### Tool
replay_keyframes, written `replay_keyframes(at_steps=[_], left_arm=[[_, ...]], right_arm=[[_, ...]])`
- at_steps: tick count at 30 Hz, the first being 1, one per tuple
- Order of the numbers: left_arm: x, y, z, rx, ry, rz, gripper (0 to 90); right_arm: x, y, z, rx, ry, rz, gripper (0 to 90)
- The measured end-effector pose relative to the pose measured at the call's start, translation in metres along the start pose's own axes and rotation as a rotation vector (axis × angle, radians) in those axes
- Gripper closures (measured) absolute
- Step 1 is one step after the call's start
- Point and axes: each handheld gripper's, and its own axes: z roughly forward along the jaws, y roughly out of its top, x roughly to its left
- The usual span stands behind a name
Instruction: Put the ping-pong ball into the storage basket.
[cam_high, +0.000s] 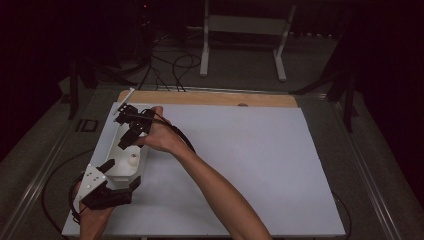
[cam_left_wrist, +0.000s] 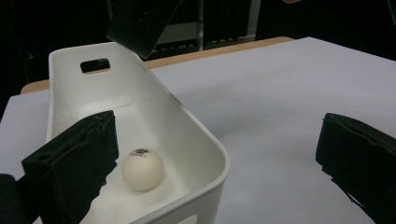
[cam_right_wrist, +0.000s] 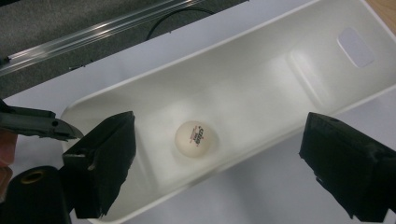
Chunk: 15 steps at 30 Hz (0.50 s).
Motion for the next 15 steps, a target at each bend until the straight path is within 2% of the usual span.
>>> replay_keyframes(at_steps=[15], left_arm=[[-0.001,-0.001,0.001,0.005,-0.001,0.000,0.0]], right_arm=[[-0.011,-0.016,-0.013,-0.019,-0.014,0.026,10.6]])
